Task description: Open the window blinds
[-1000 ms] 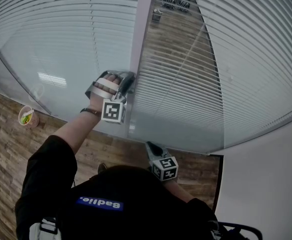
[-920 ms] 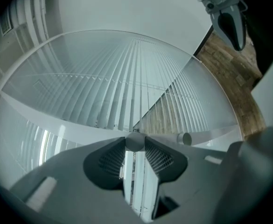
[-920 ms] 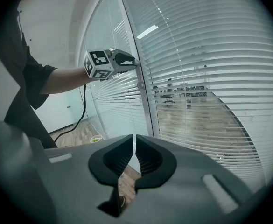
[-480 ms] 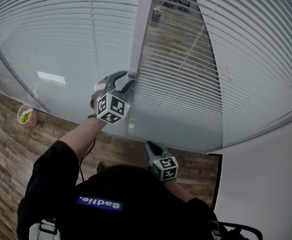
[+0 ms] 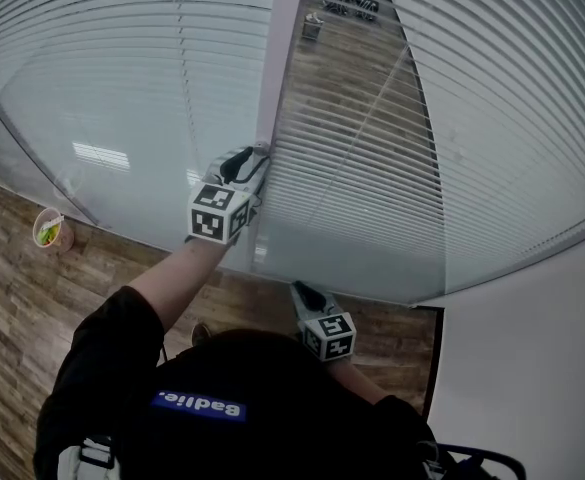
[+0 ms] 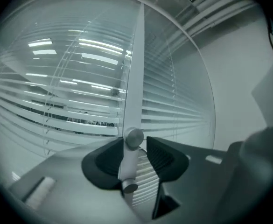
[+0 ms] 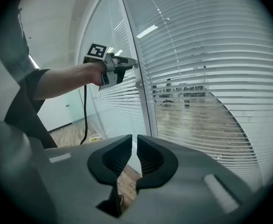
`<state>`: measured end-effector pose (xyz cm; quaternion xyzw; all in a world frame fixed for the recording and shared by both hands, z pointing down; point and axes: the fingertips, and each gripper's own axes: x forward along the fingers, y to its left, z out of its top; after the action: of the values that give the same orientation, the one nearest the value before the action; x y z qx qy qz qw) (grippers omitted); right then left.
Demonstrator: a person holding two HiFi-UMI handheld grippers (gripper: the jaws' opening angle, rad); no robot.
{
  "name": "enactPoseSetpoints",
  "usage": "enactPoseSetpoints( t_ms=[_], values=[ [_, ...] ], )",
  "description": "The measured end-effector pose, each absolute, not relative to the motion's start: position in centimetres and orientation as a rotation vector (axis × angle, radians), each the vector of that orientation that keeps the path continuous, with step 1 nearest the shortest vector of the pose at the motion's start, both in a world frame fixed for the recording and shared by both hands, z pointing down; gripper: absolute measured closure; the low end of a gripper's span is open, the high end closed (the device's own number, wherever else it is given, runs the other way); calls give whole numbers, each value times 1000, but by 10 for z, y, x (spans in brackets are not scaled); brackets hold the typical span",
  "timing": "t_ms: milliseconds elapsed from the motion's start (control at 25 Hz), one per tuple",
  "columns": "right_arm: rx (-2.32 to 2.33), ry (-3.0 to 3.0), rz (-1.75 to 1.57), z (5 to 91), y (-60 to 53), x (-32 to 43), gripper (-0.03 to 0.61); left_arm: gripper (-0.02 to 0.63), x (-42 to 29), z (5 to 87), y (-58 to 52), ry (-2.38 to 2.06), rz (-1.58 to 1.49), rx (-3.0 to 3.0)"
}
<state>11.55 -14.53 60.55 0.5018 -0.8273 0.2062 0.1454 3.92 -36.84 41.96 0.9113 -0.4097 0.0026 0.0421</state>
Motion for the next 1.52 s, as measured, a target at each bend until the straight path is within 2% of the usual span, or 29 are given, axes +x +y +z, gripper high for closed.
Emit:
enactPoseSetpoints(
  t_ms=[160,360,840,1520],
  values=[
    [1461,-2374,611,609,-144,120,538,466,38,408,-366,-1301,-92,2769],
    [1476,-2370,601,608,-144,123,538,484,39,411,-371,-1338,-79,2736],
    [1483,-2367,619,609,-145,126,543,488,45,409,-369,-1476,286,2967],
    [1472,-2374,633,610,-145,120,545,488,50,416,-368,-1530,625,3166]
  ],
)
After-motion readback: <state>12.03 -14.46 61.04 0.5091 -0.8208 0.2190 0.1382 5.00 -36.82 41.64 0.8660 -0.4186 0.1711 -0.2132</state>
